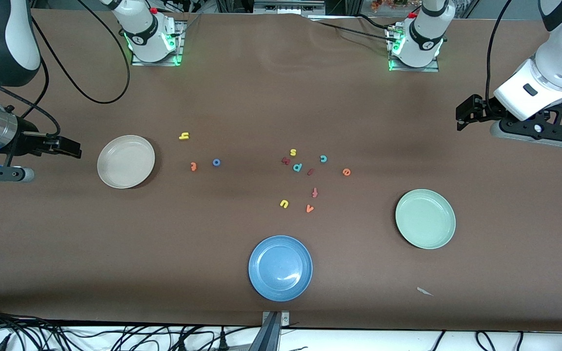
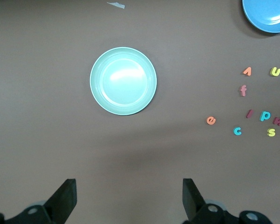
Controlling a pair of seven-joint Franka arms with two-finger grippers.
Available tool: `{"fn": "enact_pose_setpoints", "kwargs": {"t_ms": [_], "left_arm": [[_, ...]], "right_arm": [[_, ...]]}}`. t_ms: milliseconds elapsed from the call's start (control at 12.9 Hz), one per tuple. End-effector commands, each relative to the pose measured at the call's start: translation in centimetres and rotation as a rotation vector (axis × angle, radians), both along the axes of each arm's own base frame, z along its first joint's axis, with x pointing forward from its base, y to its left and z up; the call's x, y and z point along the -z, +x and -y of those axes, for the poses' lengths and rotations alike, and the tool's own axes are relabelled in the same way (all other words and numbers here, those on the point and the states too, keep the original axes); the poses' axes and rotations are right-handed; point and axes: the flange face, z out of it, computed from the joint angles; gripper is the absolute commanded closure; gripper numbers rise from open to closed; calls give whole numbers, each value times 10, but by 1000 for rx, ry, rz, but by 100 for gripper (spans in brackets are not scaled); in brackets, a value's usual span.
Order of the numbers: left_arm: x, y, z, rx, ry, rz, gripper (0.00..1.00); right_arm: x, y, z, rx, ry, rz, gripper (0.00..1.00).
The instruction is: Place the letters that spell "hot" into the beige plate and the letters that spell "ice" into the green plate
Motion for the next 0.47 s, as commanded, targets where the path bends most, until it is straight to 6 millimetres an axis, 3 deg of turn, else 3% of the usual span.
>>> {"fn": "enact_pose_setpoints", "kwargs": {"t_ms": [0, 389], "left_arm": [[-7, 1, 3, 5, 1, -7, 0], [-6, 2, 3, 5, 1, -10, 0]], "right_arm": [[-1, -5, -3, 22, 4, 14, 0], [2, -6, -3, 27, 6, 8, 0]]}}
